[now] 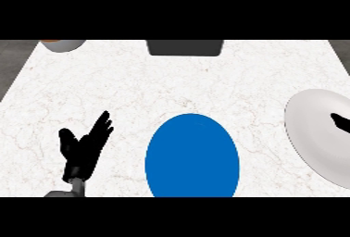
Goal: Pick the lemon from the plate and place it in the plate
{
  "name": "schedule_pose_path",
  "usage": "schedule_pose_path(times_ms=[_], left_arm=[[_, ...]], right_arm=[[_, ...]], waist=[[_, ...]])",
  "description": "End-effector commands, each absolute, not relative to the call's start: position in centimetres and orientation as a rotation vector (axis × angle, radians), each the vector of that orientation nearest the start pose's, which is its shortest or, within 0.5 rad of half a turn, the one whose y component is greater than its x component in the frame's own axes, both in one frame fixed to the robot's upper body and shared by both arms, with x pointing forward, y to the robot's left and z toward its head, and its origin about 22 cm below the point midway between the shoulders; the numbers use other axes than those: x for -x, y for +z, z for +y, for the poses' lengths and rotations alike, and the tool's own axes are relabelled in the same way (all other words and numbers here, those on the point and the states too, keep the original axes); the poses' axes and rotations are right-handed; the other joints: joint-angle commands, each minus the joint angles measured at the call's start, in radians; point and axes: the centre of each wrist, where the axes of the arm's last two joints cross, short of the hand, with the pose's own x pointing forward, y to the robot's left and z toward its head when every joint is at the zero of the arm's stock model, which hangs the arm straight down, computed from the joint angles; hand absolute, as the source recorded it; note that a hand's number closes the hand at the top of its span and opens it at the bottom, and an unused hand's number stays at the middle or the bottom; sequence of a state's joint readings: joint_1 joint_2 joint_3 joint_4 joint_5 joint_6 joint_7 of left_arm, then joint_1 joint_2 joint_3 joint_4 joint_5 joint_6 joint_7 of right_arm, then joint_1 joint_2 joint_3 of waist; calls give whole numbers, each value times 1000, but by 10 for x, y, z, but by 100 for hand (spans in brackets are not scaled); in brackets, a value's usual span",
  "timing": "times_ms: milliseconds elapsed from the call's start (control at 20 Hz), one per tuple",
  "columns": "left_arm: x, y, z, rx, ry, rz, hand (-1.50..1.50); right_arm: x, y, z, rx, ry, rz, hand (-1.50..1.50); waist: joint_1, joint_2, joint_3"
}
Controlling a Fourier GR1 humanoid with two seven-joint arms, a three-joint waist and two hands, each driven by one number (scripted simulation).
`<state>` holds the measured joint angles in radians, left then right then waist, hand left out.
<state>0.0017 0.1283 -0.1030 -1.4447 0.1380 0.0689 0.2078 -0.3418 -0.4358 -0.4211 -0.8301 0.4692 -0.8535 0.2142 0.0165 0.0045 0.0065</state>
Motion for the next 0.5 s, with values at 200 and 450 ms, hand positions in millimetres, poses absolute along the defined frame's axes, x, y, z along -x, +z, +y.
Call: schedule_pose_path(times_ms=[200,450], left_arm=[[-232,-49,245,11,8,-1179,0],[-241,-27,243,6,7,-1181,0]], right_arm=[[-266,-12,-446,1442,-688,-1253,-150],[-221,-15,-461,1321,-779,-1308,-150]], waist=[[-21,-1,-3],[-30,-7,-6]])
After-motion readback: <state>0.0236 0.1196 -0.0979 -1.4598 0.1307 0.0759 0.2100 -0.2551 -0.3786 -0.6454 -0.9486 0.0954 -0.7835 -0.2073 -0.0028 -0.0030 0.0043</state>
